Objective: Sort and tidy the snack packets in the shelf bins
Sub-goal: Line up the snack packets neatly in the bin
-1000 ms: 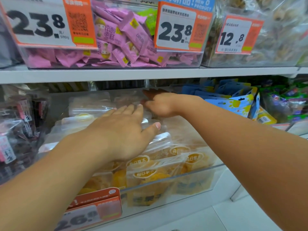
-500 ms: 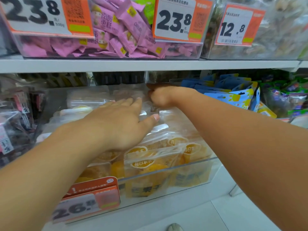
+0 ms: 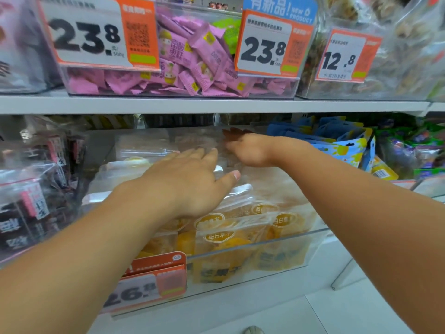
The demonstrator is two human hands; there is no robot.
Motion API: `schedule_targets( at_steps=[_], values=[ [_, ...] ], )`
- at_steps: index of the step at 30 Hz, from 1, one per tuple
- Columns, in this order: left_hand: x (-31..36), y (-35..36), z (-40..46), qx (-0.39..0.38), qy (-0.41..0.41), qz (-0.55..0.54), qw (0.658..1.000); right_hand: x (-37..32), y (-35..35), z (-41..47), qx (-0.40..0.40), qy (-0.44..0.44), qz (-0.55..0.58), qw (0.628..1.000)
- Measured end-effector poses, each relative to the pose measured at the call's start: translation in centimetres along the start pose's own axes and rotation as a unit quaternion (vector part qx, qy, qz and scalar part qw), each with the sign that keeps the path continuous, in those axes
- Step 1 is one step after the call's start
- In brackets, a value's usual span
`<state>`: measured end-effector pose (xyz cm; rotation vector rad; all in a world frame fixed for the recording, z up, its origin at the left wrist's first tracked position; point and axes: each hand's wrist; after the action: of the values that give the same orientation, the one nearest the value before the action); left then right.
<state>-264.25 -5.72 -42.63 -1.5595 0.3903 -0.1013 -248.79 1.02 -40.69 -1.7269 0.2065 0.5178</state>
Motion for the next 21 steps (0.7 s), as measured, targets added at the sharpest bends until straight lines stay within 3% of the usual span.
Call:
schedule_targets(
  at_steps=[6,11,14,16,19,21],
  values=[
    [0.0,-1.5,-2.0,0.024,0.045,-0.019,0.999,1.4,-0.2,-7.2,0.043,-0.054,0.06,0.996],
    [-0.2,-0.6,-5.7,0.024,0.054,0.016,0.998,2.6,3.8,-12.0,0.105,-0.071,-0.042,0.991],
    [-0.3,-0.1,-6.7,0.046,0.046,0.0,0.998,2.7,3.9,-11.9,0.134,-0.077,-0.039,0.987],
    [-0.4,-0.3,-7.0,0.084,0.055,-0.026,0.995,2.1,3.9,-12.8,0.18,-0.109,-0.002,0.978],
    [-0.7,-0.2,-7.8,0.204,0.051,-0.091,0.973,1.0,4.0,-15.1,0.286,-0.209,0.064,0.933],
    [-1.0,0.3,-8.5,0.259,0.051,-0.115,0.958,0.7,4.0,-15.9,0.259,-0.226,0.047,0.938]
  ],
)
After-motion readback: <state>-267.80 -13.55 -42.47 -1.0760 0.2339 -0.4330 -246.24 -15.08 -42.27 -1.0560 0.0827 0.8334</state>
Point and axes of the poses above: each hand's wrist, its own z-axis towards the middle knuckle, its own y-axis out of the palm, x = y × z, and after that the axes turned 15 degrees about z, right-handed
